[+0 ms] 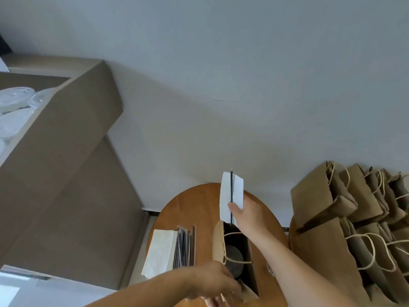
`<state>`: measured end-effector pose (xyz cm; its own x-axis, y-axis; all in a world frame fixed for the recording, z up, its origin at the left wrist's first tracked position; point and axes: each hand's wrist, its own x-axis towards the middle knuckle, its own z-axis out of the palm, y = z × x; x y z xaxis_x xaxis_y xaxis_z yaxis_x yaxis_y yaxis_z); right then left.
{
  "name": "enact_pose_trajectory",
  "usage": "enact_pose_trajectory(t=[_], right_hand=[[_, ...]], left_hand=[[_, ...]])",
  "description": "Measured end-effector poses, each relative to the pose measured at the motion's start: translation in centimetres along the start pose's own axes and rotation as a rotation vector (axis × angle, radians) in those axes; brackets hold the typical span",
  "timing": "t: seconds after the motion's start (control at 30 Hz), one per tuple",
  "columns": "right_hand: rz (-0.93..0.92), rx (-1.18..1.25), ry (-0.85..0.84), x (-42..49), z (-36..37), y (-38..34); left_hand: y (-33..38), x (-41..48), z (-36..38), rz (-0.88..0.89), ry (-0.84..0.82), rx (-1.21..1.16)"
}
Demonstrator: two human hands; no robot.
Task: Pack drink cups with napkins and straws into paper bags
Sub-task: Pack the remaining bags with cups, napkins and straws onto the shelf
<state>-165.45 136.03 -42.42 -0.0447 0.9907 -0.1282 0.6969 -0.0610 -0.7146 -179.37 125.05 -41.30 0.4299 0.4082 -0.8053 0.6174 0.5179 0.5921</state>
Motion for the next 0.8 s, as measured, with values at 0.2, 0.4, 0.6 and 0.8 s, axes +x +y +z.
enact_pose_trajectory(t=[0.2,0.4,0.6,0.8], right_hand=[[0.017,-0.03,-0.056,-0.3,-0.4,0.8],[0.035,0.104,-0.134,-0.4,-2.7,-0.3],[0.181,0.068,-0.237,-1.0,-2.1,-1.5],[0.286,-0.154,-0.244,-3.0,-0.9,1.4]], left_hand=[[1.4,0.7,3.0,0.124,0.243,-0.219],[3.2,0.6,4.8,0.345,0.373,0.193],[4.1,2.5,6.0,0.401,0.319,0.592],[0.0,2.4,4.3,0.428,0.433,0.79]])
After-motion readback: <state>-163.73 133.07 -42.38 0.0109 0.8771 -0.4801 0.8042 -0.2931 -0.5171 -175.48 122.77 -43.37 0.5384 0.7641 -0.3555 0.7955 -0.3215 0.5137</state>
